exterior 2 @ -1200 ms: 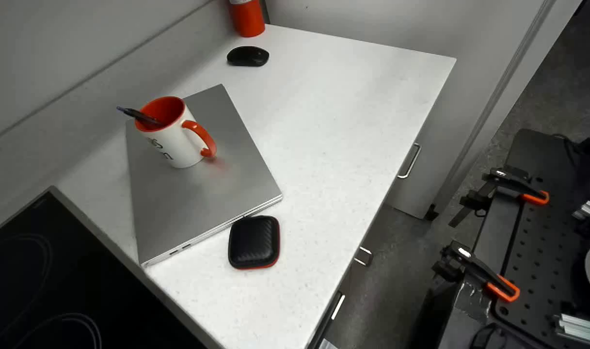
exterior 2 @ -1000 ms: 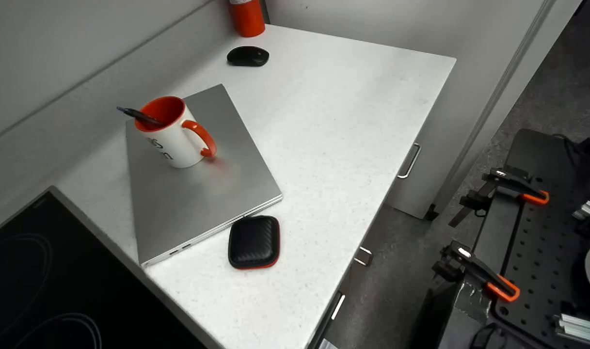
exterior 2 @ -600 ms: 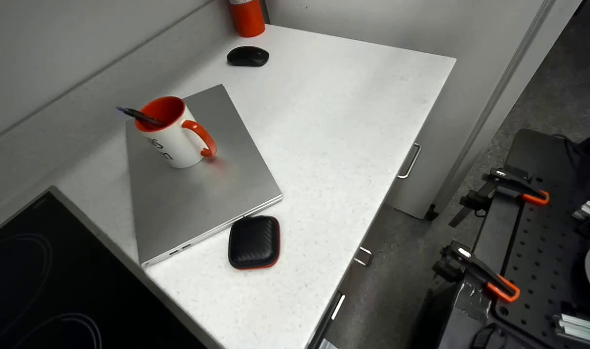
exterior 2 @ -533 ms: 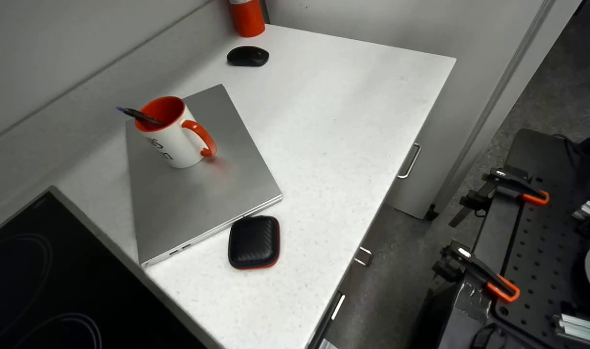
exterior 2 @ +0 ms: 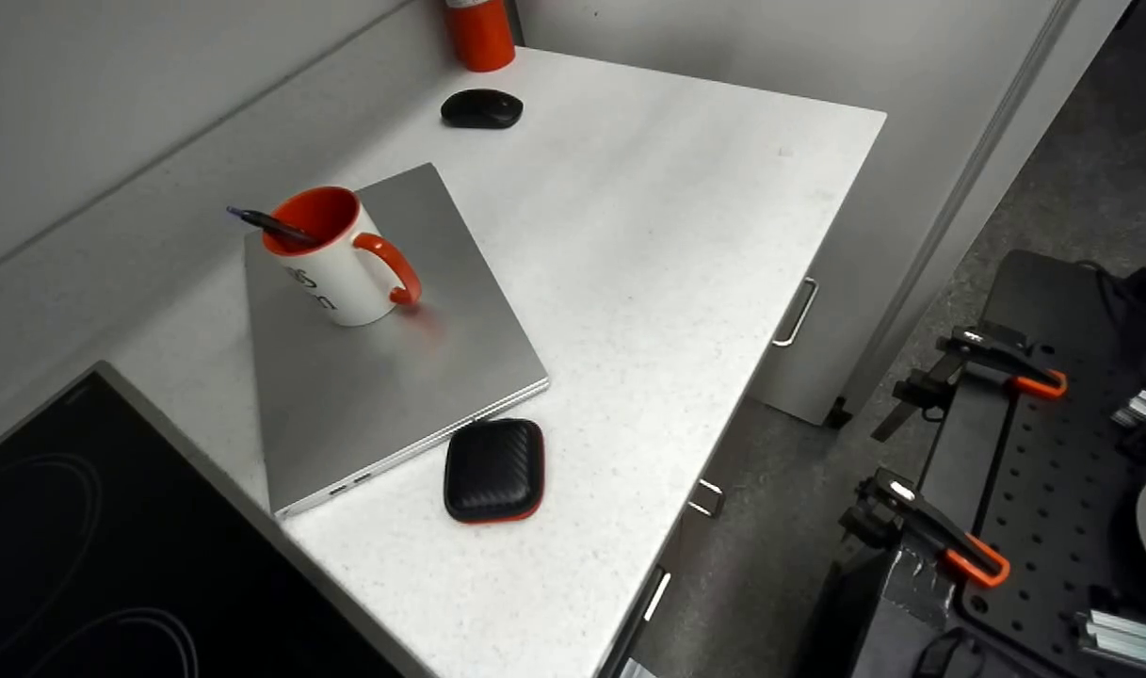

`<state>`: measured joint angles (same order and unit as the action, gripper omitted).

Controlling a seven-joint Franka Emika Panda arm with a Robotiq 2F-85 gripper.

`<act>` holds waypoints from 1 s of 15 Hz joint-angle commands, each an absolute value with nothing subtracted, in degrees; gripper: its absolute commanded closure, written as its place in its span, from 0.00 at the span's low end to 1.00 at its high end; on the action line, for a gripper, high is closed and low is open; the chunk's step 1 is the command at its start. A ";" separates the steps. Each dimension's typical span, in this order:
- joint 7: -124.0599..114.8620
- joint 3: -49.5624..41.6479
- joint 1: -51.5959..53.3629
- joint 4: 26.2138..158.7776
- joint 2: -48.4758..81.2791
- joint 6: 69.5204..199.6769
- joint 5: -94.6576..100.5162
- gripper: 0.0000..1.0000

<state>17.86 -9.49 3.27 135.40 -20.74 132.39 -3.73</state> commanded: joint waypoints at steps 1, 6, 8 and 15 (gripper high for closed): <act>18.18 -8.31 2.51 134.91 -19.82 132.48 -4.39 0.00; 18.33 -8.36 2.52 134.21 -19.21 132.51 -4.41 0.00; 21.05 -8.77 4.55 133.12 -16.84 134.89 -8.02 0.00; 40.68 -6.65 12.96 126.17 -3.93 147.12 -27.86 0.00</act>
<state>33.98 -8.18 11.15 131.99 -11.30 144.69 -22.29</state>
